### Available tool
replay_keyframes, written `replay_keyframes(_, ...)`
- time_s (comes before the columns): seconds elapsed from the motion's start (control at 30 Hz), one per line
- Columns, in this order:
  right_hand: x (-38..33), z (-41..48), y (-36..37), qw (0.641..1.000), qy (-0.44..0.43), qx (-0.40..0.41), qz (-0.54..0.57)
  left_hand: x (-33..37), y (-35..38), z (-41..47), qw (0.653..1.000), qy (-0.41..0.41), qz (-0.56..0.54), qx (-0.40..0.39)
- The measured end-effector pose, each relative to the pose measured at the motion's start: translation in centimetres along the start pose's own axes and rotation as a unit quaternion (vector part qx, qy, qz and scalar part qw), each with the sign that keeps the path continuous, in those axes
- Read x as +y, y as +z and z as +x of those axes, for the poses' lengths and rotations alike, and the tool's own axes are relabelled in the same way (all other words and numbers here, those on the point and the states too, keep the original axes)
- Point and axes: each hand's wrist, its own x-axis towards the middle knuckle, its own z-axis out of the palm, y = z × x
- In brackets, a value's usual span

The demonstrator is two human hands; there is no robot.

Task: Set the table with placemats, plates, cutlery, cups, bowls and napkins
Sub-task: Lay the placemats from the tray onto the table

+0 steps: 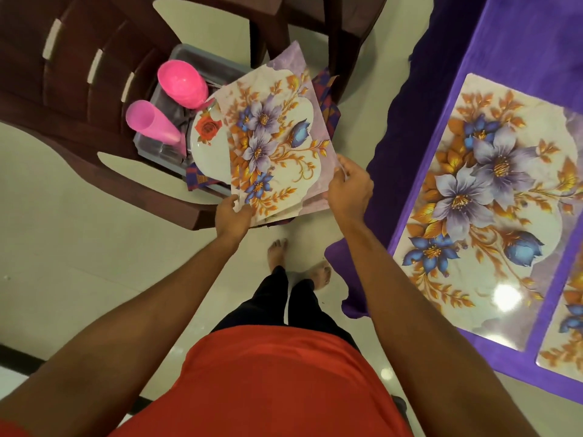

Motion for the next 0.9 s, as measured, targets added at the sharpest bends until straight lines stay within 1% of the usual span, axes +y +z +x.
replay_keyframes(0.07, -0.7, 0.3, -2.0, 1.000, -0.015, 0.007, 0.017, 1.3, 0.2, -0.6, 0.999, -0.018, -0.030, -0.016)
replay_keyframes(0.13, -1.3, 0.1, -4.7, 0.997, -0.053, 0.001, 0.050, 2.5, 0.3, -0.9, 0.996, -0.040, -0.065, -0.041)
replay_keyframes(0.2, -1.7, -0.3, -8.0, 0.993, -0.080, 0.002, 0.090, 3.8, 0.5, -1.5, 0.993, -0.043, -0.087, -0.071)
replay_keyframes(0.3, -1.2, -1.2, -12.9, 0.986, -0.067, 0.034, 0.147, 6.4, 1.2, -4.1, 0.974, -0.039, -0.177, -0.134)
replay_keyframes(0.37, 0.0, -1.5, -15.8, 0.981, -0.047, 0.083, 0.167, 8.5, 2.0, -5.9, 0.966, 0.002, -0.203, -0.160)
replay_keyframes(0.47, 1.6, -1.0, -19.4, 0.967, -0.023, 0.142, 0.209, 12.9, 3.6, -8.5, 0.960, 0.061, -0.210, -0.174)
replay_keyframes(0.6, 2.4, 0.9, -22.7, 0.946, 0.009, 0.192, 0.263, 19.9, 7.0, -9.9, 0.955, 0.162, -0.172, -0.180)
replay_keyframes(0.67, 2.5, 2.5, -24.0, 0.935, 0.027, 0.221, 0.277, 23.6, 8.8, -10.2, 0.950, 0.195, -0.159, -0.186)
replay_keyframes(0.73, 2.6, 4.7, -24.8, 0.920, 0.044, 0.238, 0.309, 27.3, 10.9, -9.6, 0.948, 0.212, -0.140, -0.189)
replay_keyframes(0.83, 2.5, 9.4, -25.8, 0.899, 0.067, 0.243, 0.358, 32.8, 14.4, -8.1, 0.948, 0.219, -0.115, -0.200)
replay_keyframes(0.9, 1.8, 12.6, -26.3, 0.866, 0.105, 0.260, 0.415, 36.4, 16.6, -6.8, 0.950, 0.217, -0.101, -0.200)
